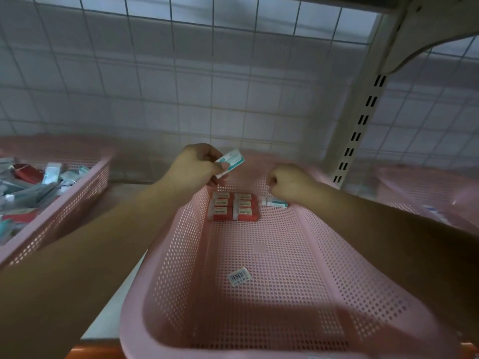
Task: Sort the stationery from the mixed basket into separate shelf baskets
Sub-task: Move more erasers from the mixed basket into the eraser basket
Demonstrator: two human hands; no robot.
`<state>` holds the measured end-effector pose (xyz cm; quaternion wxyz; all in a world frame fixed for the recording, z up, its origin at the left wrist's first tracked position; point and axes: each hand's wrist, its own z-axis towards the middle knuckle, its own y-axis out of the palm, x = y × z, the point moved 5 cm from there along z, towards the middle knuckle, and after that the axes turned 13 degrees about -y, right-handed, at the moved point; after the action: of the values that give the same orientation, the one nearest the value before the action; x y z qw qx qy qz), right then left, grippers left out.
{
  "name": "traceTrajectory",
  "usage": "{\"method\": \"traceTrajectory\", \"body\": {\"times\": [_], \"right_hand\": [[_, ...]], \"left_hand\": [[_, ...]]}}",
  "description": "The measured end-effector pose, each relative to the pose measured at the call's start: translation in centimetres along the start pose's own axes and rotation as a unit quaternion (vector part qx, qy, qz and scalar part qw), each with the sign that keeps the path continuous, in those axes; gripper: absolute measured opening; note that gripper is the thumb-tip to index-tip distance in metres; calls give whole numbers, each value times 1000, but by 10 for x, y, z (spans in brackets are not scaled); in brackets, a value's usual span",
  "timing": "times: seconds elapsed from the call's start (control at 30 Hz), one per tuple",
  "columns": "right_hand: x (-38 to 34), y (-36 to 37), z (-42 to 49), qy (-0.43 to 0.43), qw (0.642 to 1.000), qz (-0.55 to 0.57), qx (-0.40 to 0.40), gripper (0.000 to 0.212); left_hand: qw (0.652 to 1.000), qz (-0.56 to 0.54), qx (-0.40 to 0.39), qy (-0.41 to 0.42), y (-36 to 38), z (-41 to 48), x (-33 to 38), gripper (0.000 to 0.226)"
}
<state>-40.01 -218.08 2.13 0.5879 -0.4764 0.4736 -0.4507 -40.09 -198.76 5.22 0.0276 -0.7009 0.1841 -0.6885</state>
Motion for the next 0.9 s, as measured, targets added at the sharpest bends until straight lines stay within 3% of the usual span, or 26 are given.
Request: {"method": "traceTrajectory", "body": {"times": [0.17, 0.7, 0.8, 0.87, 0.9], "right_hand": [[1, 16, -6, 6, 993, -52, -107, 24], [-5, 9, -4, -27, 998, -41, -47, 27], [-12, -22, -5, -28, 995, -32, 90, 29], [-22, -45, -13, -58, 973, 73, 213, 29], [-28, -52, -18, -78, 960, 125, 238, 30]], "left_hand": [[1000, 12, -2, 4, 1, -1, 1, 5], [997, 76, -12, 25, 3, 0, -2, 6], [997, 65, -11, 40, 3, 0, -2, 9], [998, 41, 5, 45, 0, 0, -2, 14], [999, 24, 13, 45, -2, 1, -2, 17]]}}
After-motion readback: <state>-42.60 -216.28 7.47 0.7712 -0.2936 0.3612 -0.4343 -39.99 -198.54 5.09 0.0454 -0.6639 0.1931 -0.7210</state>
